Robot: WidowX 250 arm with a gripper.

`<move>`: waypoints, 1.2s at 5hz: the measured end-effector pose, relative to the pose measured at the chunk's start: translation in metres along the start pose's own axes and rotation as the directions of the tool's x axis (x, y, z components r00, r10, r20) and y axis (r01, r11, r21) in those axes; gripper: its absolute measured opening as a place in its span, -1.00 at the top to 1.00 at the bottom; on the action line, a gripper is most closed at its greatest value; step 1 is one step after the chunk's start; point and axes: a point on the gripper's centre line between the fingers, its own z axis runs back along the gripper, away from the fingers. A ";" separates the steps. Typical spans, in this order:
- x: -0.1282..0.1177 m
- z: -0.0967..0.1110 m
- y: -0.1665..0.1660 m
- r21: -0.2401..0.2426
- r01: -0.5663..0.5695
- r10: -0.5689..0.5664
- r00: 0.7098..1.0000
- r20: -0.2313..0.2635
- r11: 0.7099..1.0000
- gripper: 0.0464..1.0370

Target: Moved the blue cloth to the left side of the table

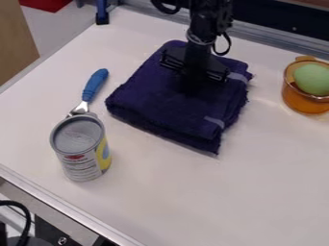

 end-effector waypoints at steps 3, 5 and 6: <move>-0.001 0.004 0.015 -0.072 -0.072 0.067 0.995 -0.067 0.995 -0.32; 0.011 0.046 0.020 -0.087 -0.152 0.154 0.988 0.022 0.985 -0.93; 0.006 0.066 0.017 -0.134 -0.161 0.165 0.986 0.025 0.978 -0.92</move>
